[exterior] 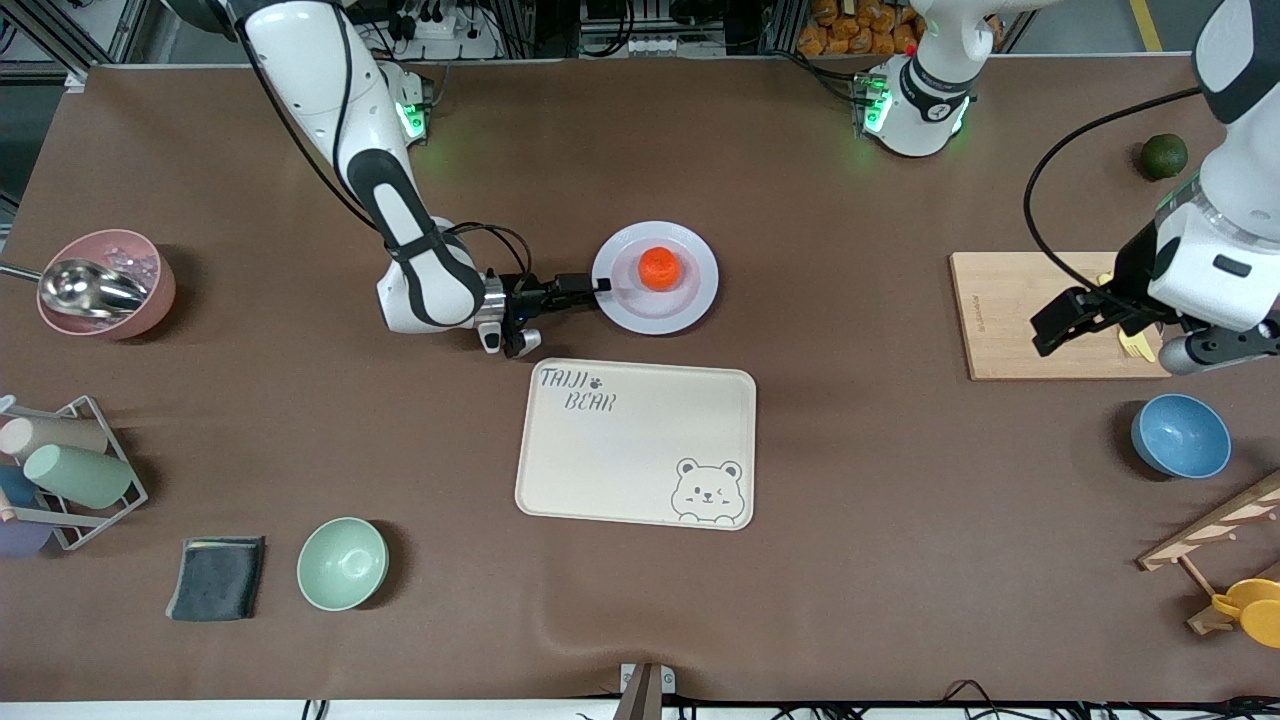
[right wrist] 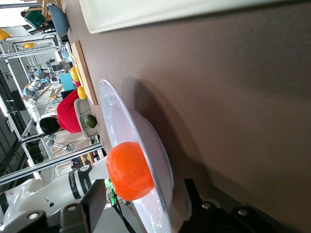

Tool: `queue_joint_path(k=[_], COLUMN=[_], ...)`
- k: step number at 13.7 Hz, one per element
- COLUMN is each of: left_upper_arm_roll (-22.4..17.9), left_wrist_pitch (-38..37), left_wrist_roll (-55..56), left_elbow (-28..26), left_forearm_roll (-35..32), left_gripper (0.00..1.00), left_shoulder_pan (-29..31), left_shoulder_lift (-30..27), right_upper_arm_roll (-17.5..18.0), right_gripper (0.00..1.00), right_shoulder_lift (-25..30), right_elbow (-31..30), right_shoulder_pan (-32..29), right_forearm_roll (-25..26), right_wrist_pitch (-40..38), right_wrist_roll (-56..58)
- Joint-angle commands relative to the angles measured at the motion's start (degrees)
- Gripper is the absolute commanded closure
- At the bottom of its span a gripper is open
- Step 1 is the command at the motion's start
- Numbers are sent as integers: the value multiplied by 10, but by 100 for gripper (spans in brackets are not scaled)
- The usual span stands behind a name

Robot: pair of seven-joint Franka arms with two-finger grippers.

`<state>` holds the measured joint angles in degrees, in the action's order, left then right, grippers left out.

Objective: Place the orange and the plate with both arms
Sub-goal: 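Grip the plate rim with the right gripper while the left gripper withdraws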

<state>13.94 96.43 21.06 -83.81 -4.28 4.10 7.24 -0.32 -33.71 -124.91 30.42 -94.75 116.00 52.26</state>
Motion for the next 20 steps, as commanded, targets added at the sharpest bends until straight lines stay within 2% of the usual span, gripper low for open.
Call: queue_joint_path(k=[1,2,6,7,8,9,20], left_upper_arm_roll=[-63,-85,-88,-85,-84,-84,-82], left_wrist_pitch=[-12,-14,-22,-21,-22,-22,-29], left_wrist_roll=[-73,-94,-110,-110,-110,-110,-97], left_elbow=[-14,-18,-39,-43,-45,-46,-35], left_forearm_roll=[47,55,55,51,50,49,47], left_gripper=[0,0,0,0,0,0,0], left_shoulder_pan=[-16,-29,-27,-28,-28,-27,-31], left_shoulder_lift=[-26,-29,-49,-50,-50,-52,-44], right_upper_arm_roll=[-5,-5,-5,-5,-5,-5,-4], right_gripper=[36,45,63,73,90,100,100], right_shoulder_lift=[10,12,13,13,13,14,69], right_elbow=[-11,-11,-10,-10,-10,-10,-10], right_shoulder_pan=[26,26,41,42,42,42,25], right_forearm_roll=[-35,-37,-52,-53,-53,-53,-63], right_wrist_pitch=[12,19,29,31,31,31,23], right_wrist_roll=[13,13,13,13,13,13,-19])
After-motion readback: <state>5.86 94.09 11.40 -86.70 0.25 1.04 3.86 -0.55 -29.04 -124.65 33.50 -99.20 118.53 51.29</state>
